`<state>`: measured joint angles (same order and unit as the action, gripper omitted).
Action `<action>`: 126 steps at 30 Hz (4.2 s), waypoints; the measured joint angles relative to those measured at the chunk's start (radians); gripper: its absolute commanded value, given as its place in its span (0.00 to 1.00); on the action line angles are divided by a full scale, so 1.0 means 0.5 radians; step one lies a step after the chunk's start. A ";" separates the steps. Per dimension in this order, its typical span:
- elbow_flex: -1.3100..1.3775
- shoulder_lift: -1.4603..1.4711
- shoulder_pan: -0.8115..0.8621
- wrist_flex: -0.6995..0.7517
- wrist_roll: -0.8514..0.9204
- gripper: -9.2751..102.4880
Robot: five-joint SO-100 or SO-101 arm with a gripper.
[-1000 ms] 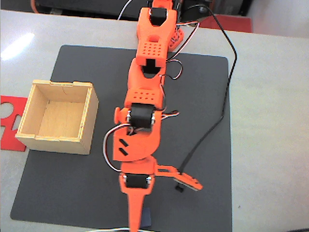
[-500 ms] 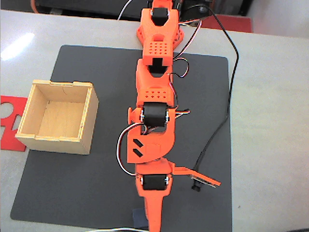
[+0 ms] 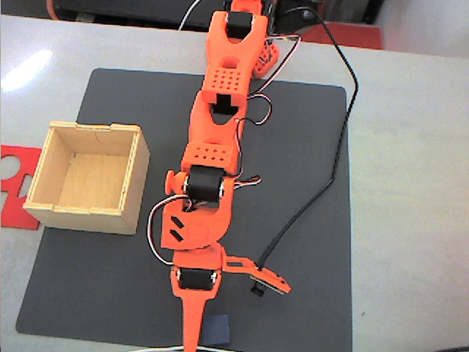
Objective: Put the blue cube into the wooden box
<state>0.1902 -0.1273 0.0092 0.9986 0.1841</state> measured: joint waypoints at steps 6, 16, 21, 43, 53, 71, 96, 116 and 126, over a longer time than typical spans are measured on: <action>0.000 0.000 -0.009 0.080 -0.021 0.37; 0.000 -0.040 0.003 0.611 -0.279 0.40; 0.006 -0.104 0.025 0.957 -0.270 0.42; 0.028 -0.144 -0.104 -0.365 -0.270 0.38; 0.028 0.061 -0.172 -0.549 -0.236 0.40; 0.037 0.009 0.031 0.258 -0.236 0.37; 0.040 -0.086 -0.224 -0.101 0.175 0.35; 0.040 0.009 -0.074 -0.049 0.147 0.34; 0.067 -0.025 -0.071 0.221 0.104 0.33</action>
<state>0.2240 -0.1396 -0.0261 1.1091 0.2362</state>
